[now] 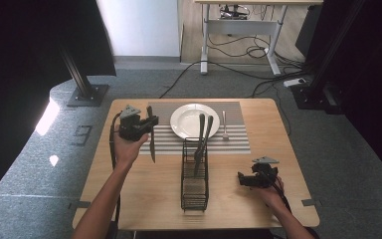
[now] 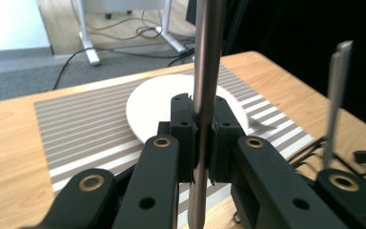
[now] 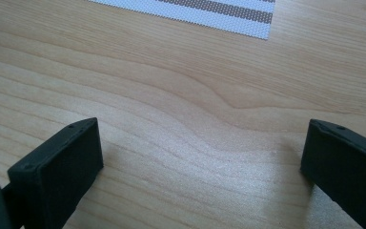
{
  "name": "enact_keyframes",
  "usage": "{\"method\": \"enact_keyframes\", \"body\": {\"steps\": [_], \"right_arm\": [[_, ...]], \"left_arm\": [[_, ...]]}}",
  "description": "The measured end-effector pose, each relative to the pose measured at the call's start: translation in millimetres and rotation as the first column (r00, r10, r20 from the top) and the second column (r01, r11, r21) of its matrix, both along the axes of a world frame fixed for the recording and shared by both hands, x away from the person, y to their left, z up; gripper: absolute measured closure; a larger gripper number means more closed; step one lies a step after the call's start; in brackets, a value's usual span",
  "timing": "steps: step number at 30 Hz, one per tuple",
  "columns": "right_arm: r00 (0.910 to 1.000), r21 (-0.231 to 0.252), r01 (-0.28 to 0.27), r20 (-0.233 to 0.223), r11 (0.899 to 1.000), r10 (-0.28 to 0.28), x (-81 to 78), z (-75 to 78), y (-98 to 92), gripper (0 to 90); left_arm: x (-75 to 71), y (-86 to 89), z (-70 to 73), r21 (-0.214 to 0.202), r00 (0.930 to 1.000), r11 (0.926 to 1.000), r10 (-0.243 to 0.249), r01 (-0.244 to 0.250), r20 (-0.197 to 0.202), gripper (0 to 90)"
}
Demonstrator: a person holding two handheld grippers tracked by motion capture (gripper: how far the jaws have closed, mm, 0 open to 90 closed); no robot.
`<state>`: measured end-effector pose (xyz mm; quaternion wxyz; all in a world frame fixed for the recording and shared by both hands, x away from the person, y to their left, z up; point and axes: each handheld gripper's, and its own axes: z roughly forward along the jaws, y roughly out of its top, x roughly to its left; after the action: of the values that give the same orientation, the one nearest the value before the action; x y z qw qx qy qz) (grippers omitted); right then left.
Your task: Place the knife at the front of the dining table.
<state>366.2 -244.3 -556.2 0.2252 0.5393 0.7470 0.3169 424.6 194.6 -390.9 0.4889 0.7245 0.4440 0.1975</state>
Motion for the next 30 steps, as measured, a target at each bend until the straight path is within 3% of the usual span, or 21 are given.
{"method": "enact_keyframes", "body": {"steps": [12, 22, 27, 30], "right_arm": [[1.0000, -0.001, -0.001, 0.000, 1.000, 0.001, 0.1, 0.0, 0.0, 0.0], [1.0000, 0.000, -0.001, -0.001, 1.000, 0.001, 0.1, 0.0, 0.1, 0.1], [1.0000, 0.001, -0.001, -0.002, 1.000, 0.001, 0.0, 0.1, 0.2, 0.1], [1.0000, 0.000, -0.001, 0.000, 1.000, 0.001, 0.1, 0.0, 0.1, 0.1]], "left_arm": [[16.4, 3.4, -24.8, 0.030, 0.9962, 0.9994, 0.021, -0.019, -0.085, 83.2], [28.6, 4.5, -35.6, 0.045, 0.9924, 0.9983, 0.043, -0.038, -0.115, 83.3], [33.9, 7.3, -38.5, 0.026, 0.9906, 0.9984, 0.053, -0.050, -0.127, 83.2], [37.3, 7.0, -37.0, 0.041, 0.9904, 0.9980, 0.053, -0.049, -0.128, 83.2]]}}
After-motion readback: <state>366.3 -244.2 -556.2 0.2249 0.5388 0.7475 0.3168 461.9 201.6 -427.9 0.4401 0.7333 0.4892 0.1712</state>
